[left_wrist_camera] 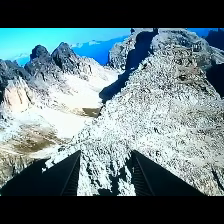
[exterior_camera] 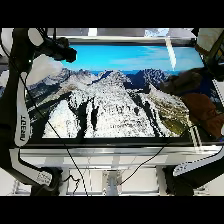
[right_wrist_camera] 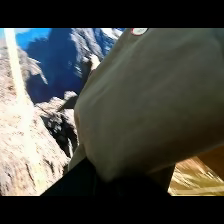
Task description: Fold the shirts.
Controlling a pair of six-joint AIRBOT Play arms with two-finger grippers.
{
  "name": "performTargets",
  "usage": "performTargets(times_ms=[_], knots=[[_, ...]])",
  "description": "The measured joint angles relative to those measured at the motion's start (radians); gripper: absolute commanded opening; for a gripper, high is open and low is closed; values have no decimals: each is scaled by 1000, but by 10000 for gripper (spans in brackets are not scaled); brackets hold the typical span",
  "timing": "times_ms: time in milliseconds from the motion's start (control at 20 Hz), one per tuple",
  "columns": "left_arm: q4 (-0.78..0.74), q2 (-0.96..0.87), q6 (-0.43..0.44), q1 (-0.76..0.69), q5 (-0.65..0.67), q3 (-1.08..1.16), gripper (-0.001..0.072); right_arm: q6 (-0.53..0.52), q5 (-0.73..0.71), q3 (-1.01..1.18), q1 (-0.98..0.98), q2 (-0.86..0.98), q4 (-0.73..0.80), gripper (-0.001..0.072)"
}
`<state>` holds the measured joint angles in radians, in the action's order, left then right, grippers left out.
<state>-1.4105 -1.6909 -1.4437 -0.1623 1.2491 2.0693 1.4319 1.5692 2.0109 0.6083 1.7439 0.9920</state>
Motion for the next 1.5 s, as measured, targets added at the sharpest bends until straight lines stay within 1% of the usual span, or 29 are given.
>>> performTargets(times_ms=[150,350,600,800,850,900,950,1000,1300,1400,1500], knots=[[2,0,0,0,-13,-1,340,-2,90,0,61,-45,119,24],[4,0,0,0,-21,-12,340,-11,204,-1,116,-88,352,24],[5,0,0,0,-34,-18,340,-14,248,-2,137,-109,583,25],[5,0,0,0,-50,-18,340,-14,260,-2,141,-112,694,27],[5,0,0,0,-54,-18,340,-14,261,-2,142,-112,713,69],[5,0,0,0,-56,-18,340,-14,261,-2,143,-113,728,227],[5,0,0,0,-61,-18,340,-14,262,-2,145,-112,742,367],[5,0,0,0,-62,-18,340,-14,261,-2,148,-112,752,405],[5,0,0,0,-76,-18,340,6,256,-2,192,-111,782,405],[17,0,0,0,-79,-18,340,9,240,-2,203,-111,766,405],[37,0,0,0,-80,-18,341,10,207,-2,208,-111,712,407]])
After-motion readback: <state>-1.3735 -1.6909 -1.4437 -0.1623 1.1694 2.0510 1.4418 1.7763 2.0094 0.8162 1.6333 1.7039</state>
